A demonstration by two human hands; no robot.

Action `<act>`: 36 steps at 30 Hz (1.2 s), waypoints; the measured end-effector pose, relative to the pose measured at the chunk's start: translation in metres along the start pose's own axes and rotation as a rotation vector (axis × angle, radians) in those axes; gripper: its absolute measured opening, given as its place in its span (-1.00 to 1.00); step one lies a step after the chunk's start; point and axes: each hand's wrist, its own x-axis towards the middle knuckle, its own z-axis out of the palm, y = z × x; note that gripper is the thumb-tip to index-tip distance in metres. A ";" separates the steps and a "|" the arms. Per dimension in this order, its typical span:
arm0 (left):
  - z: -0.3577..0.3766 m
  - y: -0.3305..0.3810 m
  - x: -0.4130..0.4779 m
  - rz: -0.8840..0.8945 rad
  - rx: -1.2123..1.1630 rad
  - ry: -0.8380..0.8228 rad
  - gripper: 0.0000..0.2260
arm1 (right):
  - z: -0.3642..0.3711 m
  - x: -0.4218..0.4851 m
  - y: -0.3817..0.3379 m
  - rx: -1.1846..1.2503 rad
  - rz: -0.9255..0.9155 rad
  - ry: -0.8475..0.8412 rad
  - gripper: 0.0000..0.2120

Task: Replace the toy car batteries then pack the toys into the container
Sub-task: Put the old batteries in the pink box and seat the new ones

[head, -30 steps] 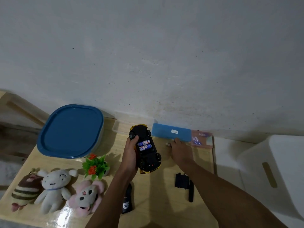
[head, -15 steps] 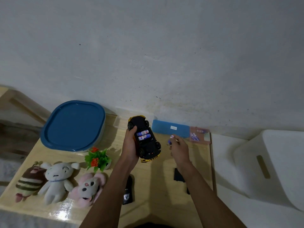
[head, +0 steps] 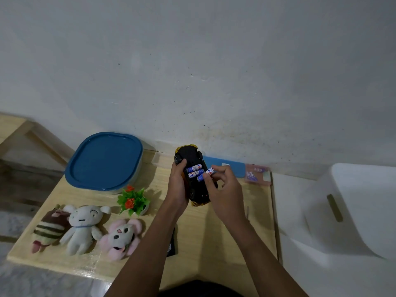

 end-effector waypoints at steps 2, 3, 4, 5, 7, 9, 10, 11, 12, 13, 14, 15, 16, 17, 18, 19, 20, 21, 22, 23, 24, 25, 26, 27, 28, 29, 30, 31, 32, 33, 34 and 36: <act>0.001 0.000 -0.004 0.003 -0.002 -0.015 -0.49 | 0.003 -0.004 0.006 -0.075 -0.053 0.047 -0.77; 0.002 0.000 -0.007 0.006 -0.002 -0.019 -0.50 | 0.003 -0.006 0.009 -0.091 -0.069 0.073 -0.78; 0.002 -0.001 -0.008 0.010 -0.005 -0.020 -0.49 | 0.003 -0.007 0.011 -0.101 -0.083 0.098 -0.78; 0.001 -0.002 -0.010 0.013 -0.013 -0.024 -0.49 | 0.003 -0.007 0.012 -0.109 -0.095 0.117 -0.78; 0.002 -0.003 -0.013 0.005 -0.030 -0.032 -0.51 | 0.003 -0.008 0.014 -0.129 -0.107 0.126 -0.77; 0.004 -0.003 -0.017 -0.017 -0.053 -0.042 -0.52 | 0.005 -0.009 0.016 -0.150 -0.113 0.105 -0.76; 0.005 -0.003 -0.018 -0.023 -0.058 -0.052 -0.52 | 0.006 -0.010 0.017 -0.154 -0.114 0.098 -0.75; 0.006 -0.003 -0.018 -0.026 -0.062 -0.058 -0.51 | 0.007 -0.011 0.018 -0.164 -0.120 0.097 -0.74; 0.006 -0.003 -0.019 -0.025 -0.065 -0.059 -0.51 | 0.007 -0.012 0.018 -0.188 -0.139 0.100 -0.73; 0.006 -0.003 -0.019 -0.024 -0.066 -0.057 -0.50 | 0.006 -0.012 0.018 -0.224 -0.170 0.105 -0.72; 0.005 -0.003 -0.020 -0.023 -0.063 -0.057 -0.49 | 0.004 -0.013 0.019 -0.271 -0.210 0.110 -0.72; 0.005 -0.003 -0.020 -0.027 -0.062 -0.061 -0.49 | 0.003 -0.014 0.019 -0.324 -0.251 0.115 -0.71; 0.005 -0.002 -0.021 -0.033 -0.059 -0.062 -0.50 | 0.002 -0.014 0.020 -0.372 -0.285 0.118 -0.71; 0.005 -0.002 -0.022 -0.040 -0.058 -0.061 -0.51 | 0.002 -0.015 0.020 -0.405 -0.307 0.115 -0.70; 0.005 -0.002 -0.023 -0.041 -0.056 -0.060 -0.51 | 0.002 -0.016 0.021 -0.427 -0.316 0.103 -0.68; 0.006 -0.002 -0.023 -0.036 -0.051 -0.055 -0.51 | 0.003 -0.017 0.021 -0.443 -0.320 0.087 -0.66; 0.006 -0.001 -0.024 -0.025 -0.041 -0.048 -0.51 | 0.003 -0.018 0.022 -0.458 -0.323 0.070 -0.64; 0.005 -0.002 -0.022 -0.011 -0.029 -0.039 -0.51 | 0.004 -0.020 0.023 -0.473 -0.327 0.054 -0.63; 0.004 -0.003 -0.022 -0.001 -0.019 -0.035 -0.50 | 0.003 -0.021 0.024 -0.491 -0.332 0.043 -0.62; 0.003 -0.003 -0.021 0.005 -0.012 -0.031 -0.50 | 0.003 -0.021 0.024 -0.510 -0.341 0.035 -0.62; 0.003 -0.004 -0.020 0.005 -0.007 -0.031 -0.51 | 0.002 -0.022 0.024 -0.525 -0.350 0.031 -0.62; 0.002 -0.005 -0.020 -0.002 -0.006 -0.033 -0.51 | 0.000 -0.022 0.024 -0.534 -0.360 0.029 -0.62; 0.002 -0.005 -0.021 -0.012 -0.006 -0.034 -0.52 | -0.001 -0.022 0.025 -0.536 -0.370 0.024 -0.61; 0.002 -0.005 -0.022 -0.026 -0.009 -0.036 -0.52 | -0.002 -0.021 0.026 -0.529 -0.381 0.017 -0.60; 0.003 -0.005 -0.023 -0.040 -0.011 -0.040 -0.52 | -0.003 -0.021 0.027 -0.514 -0.391 0.009 -0.58; 0.002 -0.005 -0.022 -0.050 -0.012 -0.046 -0.51 | -0.004 -0.021 0.028 -0.493 -0.402 0.004 -0.58; 0.002 -0.006 -0.022 -0.057 -0.011 -0.050 -0.50 | -0.005 -0.020 0.030 -0.469 -0.410 0.001 -0.58; 0.002 -0.006 -0.022 -0.062 -0.009 -0.051 -0.50 | -0.006 -0.020 0.033 -0.446 -0.416 0.001 -0.58; 0.002 -0.007 -0.021 -0.066 -0.005 -0.056 -0.51 | -0.007 -0.020 0.035 -0.426 -0.423 0.003 -0.58; 0.002 -0.007 -0.021 -0.068 -0.002 -0.065 -0.51 | -0.008 -0.020 0.037 -0.413 -0.430 0.004 -0.58; 0.002 -0.008 -0.022 -0.070 0.000 -0.077 -0.53 | -0.009 -0.021 0.038 -0.410 -0.438 0.002 -0.58; 0.002 -0.009 -0.023 -0.079 0.012 -0.076 -0.56 | -0.010 -0.023 0.041 -0.431 -0.448 -0.015 -0.57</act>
